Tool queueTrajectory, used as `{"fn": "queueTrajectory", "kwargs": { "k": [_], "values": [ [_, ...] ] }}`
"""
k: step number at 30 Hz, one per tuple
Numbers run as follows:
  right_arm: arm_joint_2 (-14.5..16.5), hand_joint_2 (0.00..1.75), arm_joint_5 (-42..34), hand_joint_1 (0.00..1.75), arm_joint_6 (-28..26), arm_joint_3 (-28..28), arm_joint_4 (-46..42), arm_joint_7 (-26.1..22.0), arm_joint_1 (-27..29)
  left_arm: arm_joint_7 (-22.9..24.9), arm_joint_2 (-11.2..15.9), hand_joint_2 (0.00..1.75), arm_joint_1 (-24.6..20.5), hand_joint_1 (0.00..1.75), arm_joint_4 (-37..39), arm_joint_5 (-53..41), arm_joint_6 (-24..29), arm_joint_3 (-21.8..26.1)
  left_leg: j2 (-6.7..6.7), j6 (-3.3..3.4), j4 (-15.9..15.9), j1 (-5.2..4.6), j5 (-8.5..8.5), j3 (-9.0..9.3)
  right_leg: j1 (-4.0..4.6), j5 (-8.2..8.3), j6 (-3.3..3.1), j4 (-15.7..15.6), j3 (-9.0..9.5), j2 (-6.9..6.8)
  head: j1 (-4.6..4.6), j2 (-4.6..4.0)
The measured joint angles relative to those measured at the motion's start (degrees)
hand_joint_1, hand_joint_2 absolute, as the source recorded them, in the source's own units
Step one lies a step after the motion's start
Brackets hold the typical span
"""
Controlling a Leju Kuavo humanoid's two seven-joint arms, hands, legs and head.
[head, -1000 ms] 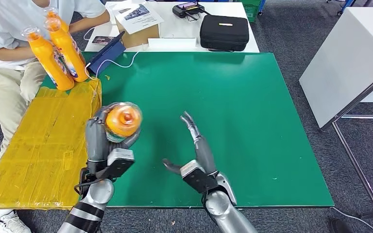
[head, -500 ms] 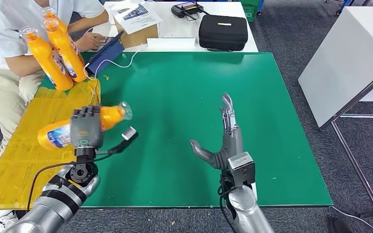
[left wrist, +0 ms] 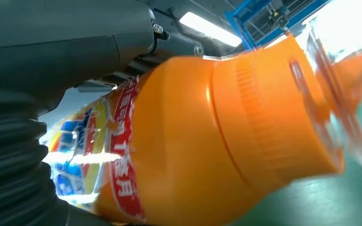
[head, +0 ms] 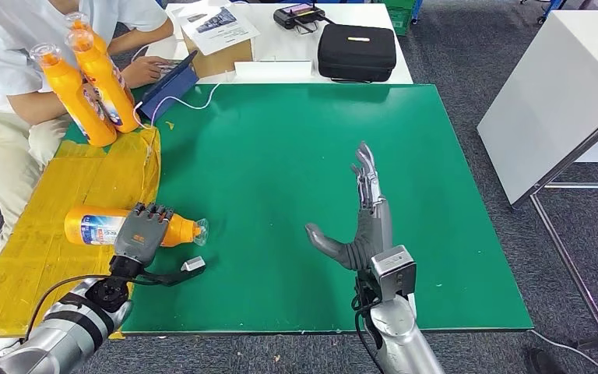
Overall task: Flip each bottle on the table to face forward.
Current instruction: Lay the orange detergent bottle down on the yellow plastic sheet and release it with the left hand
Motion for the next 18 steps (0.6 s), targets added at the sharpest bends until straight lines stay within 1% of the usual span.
{"fn": "queueTrajectory", "kwargs": {
  "k": [3, 7, 10, 14, 18],
  "values": [
    [-0.05, 1.75, -0.14, 0.0, -0.27, 0.03, 0.03, 0.02, -0.21, -1.89, -0.43, 1.75, 0.21, 0.0, 0.8, -0.04, 0.06, 2.72, 0.0, 0.0, 0.0, 0.0, 0.0, 0.03, 0.0, 0.0, 0.0, 0.0, 0.03, 0.0, 0.0, 0.0],
    [-0.3, 1.75, -0.17, 0.0, -0.85, 0.13, 0.07, 0.01, -0.3, -4.25, -1.59, 1.75, 1.09, 0.0, 0.94, 0.83, 0.06, 8.86, 0.0, 0.0, 0.0, 0.0, 0.0, 0.07, 0.0, 0.0, 0.0, 0.0, 0.07, 0.0, -0.01, 0.0],
    [-0.42, 1.75, -0.1, 0.0, -1.14, 0.16, 0.07, 0.03, -0.3, -5.9, -2.45, 1.75, 1.6, 0.0, 0.9, 2.21, 0.06, 12.55, 0.0, 0.0, 0.0, 0.0, 0.0, 0.08, 0.0, 0.0, 0.0, 0.0, 0.08, 0.0, -0.01, 0.0],
    [-0.57, 1.75, 0.26, 0.0, -1.46, 0.2, 0.1, 0.22, -0.16, -10.98, -4.04, 1.75, 2.92, 0.0, -0.36, 5.17, 0.06, 18.45, 0.0, 0.0, 0.0, 0.0, 0.0, 0.08, 0.0, 0.0, 0.0, 0.0, 0.07, -0.01, 0.0, 0.0],
    [-0.75, 1.75, 0.56, 0.0, -1.91, 0.25, 0.13, 0.37, 0.06, -15.19, -5.84, 1.75, 4.6, 0.0, -2.4, 5.8, 0.06, 24.39, -0.02, 0.0, 0.0, 0.0, 0.0, 0.08, -0.01, -0.01, -0.01, -0.01, 0.06, -0.02, -0.01, 0.0]
  ]
}}
